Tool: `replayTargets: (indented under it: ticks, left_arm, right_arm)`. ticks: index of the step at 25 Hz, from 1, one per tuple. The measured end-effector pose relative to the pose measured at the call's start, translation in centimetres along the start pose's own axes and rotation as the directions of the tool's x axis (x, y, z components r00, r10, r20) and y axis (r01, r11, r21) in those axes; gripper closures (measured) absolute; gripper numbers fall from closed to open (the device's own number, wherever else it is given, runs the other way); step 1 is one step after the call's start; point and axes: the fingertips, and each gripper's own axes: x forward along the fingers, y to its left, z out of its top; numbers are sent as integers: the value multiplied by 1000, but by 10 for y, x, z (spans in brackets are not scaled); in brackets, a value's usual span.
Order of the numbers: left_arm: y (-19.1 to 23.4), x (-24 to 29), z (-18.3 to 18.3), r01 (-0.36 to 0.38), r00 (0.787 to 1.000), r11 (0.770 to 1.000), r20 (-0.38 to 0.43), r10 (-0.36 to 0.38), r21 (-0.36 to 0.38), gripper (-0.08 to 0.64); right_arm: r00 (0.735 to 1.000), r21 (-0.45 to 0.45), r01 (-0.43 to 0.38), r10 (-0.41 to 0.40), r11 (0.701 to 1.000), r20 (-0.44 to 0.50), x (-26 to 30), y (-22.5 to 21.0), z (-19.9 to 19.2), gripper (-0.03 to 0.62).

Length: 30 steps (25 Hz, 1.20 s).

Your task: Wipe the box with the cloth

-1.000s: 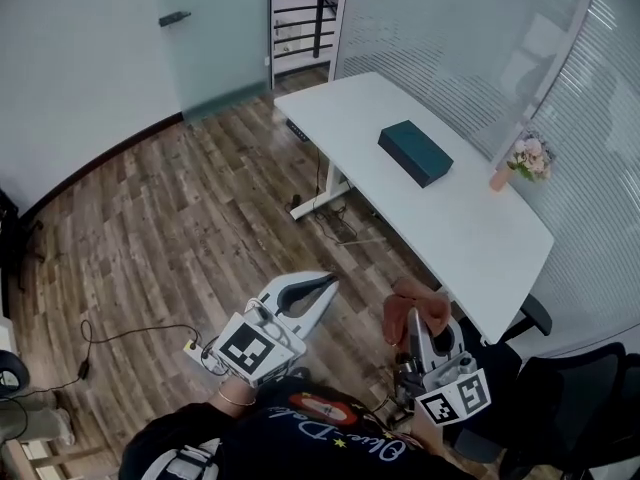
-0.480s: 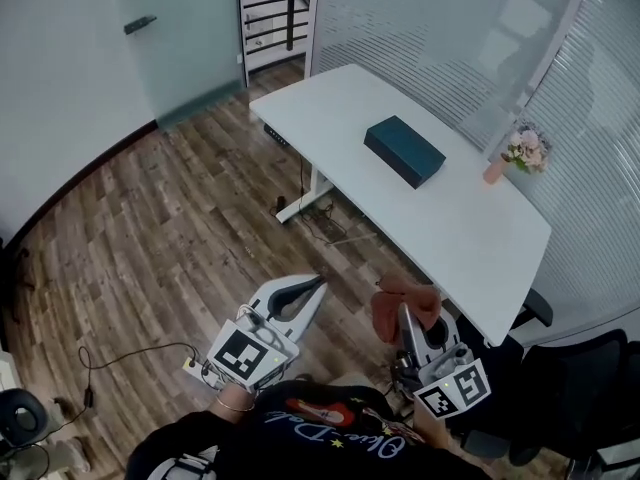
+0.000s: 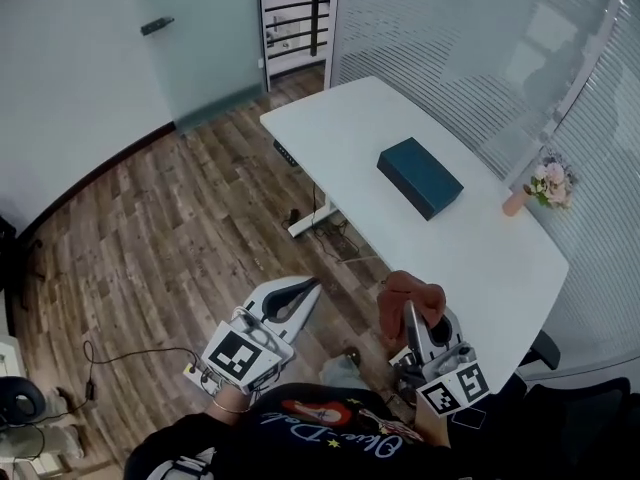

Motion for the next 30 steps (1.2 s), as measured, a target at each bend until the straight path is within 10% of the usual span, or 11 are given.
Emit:
replayTargets:
  ticks: [16, 30]
  left_arm:
    - [29, 141, 11, -46, 999, 998, 2, 46, 44, 555]
    - [55, 256, -22, 144, 989, 989, -18, -145, -21, 555]
  right_arm:
    - [998, 17, -55, 55, 998, 29, 52, -135, 30, 543]
    - [987, -24, 160, -160, 987, 17, 56, -221, 28, 543]
